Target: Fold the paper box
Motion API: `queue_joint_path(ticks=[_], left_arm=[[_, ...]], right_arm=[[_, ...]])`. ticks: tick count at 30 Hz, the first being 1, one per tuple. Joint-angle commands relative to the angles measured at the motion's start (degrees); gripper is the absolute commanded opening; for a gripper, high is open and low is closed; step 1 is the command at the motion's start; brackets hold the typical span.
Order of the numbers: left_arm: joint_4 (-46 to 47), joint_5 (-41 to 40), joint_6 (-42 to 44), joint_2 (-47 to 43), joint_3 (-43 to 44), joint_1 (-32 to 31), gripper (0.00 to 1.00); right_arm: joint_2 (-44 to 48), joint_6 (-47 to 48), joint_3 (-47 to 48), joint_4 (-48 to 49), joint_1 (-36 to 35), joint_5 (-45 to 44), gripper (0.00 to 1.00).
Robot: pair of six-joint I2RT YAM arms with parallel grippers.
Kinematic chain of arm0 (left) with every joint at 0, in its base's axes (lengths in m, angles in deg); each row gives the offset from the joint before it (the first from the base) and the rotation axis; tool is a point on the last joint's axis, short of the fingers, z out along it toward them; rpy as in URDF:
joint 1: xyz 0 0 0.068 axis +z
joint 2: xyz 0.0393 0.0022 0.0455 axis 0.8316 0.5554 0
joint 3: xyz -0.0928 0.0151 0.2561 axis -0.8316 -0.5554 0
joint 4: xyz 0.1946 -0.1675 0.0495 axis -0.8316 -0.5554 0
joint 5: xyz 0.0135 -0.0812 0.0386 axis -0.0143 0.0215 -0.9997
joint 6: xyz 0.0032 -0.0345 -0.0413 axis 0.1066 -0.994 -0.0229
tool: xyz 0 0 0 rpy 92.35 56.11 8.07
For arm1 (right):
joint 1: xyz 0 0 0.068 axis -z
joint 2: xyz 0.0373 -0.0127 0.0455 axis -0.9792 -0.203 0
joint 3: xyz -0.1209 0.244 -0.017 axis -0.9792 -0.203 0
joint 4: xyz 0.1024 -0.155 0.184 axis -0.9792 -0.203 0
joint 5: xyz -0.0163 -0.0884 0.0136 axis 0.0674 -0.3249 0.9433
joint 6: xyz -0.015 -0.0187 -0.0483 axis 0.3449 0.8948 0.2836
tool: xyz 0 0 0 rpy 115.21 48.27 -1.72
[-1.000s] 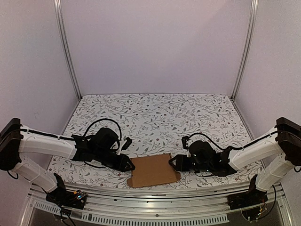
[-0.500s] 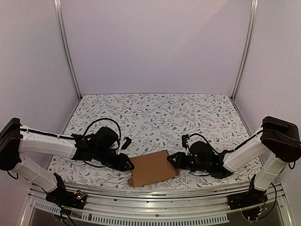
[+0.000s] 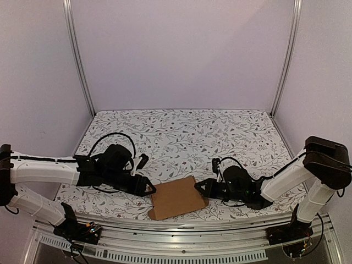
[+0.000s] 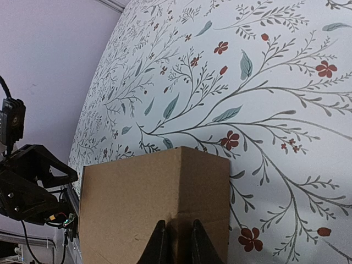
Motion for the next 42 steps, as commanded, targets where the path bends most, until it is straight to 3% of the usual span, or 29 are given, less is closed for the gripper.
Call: queue_joint_path(ticks=[1,4,12,22,25,28,42], left_arm=[[-0.1,0.8,-1.3,-3.5,-0.8,1.7,0.59],[1.4,2.7,-2.9,-4.7,-2.2,2.3,0.68],[6.4,5.1,-8.0,-7.8,-7.6,3.2,0.71],[20.5,8.4,-16.9,-6.7,-14.1,3.2,0.76],[23.7,8.5,-19.7,-6.2,-15.6,3.2,0.83],[27.0,9.0,-22.6,-5.4,-17.2,3.2,0.99],[43.3,10.1,-30.9,1.2,-21.2,3.2,1.00]], right_arm=[[-0.6,1.1,-2.4,-8.3,-0.3,1.8,0.00],[0.0,1.1,-2.7,-8.3,-0.2,1.3,0.00],[2.7,0.6,-4.5,-8.1,0.1,-0.4,0.00],[2.2,-0.4,-5.1,-7.6,0.2,-1.1,0.00],[2.1,-0.9,-5.3,-7.5,0.2,-1.6,0.00],[2.1,-1.5,-5.4,-7.2,0.1,-1.9,0.00],[0.4,-3.8,-4.9,-4.5,0.1,-2.5,0.00]])
